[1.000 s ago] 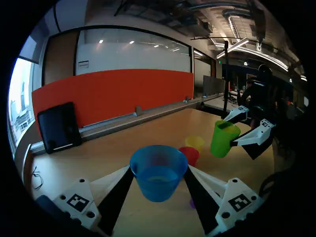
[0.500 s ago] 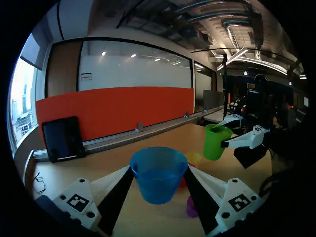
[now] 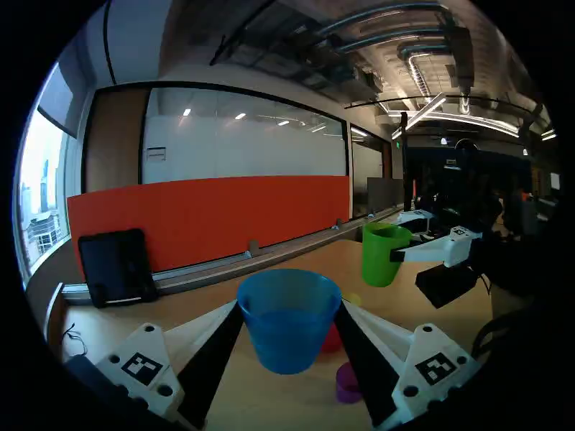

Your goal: Pour water

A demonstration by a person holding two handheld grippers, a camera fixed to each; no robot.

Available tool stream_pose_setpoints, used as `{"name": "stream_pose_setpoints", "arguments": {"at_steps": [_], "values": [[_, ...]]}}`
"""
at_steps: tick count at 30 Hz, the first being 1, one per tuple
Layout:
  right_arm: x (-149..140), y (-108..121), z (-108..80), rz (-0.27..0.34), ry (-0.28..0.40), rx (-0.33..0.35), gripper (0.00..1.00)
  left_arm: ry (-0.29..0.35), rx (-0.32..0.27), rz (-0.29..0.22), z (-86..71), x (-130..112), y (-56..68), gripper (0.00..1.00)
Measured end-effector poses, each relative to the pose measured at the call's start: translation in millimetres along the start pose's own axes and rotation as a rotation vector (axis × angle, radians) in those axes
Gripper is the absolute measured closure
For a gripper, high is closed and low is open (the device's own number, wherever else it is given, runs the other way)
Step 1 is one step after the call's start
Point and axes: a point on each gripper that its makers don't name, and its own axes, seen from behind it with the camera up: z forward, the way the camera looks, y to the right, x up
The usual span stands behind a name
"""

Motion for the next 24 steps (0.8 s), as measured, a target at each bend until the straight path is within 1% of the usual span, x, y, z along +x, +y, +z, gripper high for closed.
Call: {"name": "stream_pose_setpoints", "arguments": {"at_steps": [5, 8, 11, 14, 18, 24], "values": [[1.8, -6.5, 1.2, -0.006, 0.000, 0.012, 0.09, 0.015, -0.003, 0.010, -0.9, 5.7, 2.3, 0.14], [1.9, -5.6, 1.6, -0.005, -0.003, 0.010, 0.09, 0.025, -0.002, 0.023, -1.8, 10.4, 2.9, 0.14], [1.8, -3.6, 4.2, 0.001, -0.007, 0.015, 0.09, 0.037, -0.001, 0.037, -2.7, 15.9, 3.3, 0.14], [1.0, -9.0, 6.4, 0.008, -0.009, 0.031, 0.09, 0.047, 0.002, 0.052, -3.2, 21.1, 4.1, 0.14], [-0.1, -14.5, 7.8, 0.016, -0.011, 0.043, 0.09, 0.060, 0.008, 0.077, -3.8, 26.2, 5.4, 0.14], [-1.5, -12.5, 8.6, 0.020, -0.015, 0.057, 0.09, 0.073, 0.017, 0.120, -4.5, 34.4, 7.0, 0.14]]}}
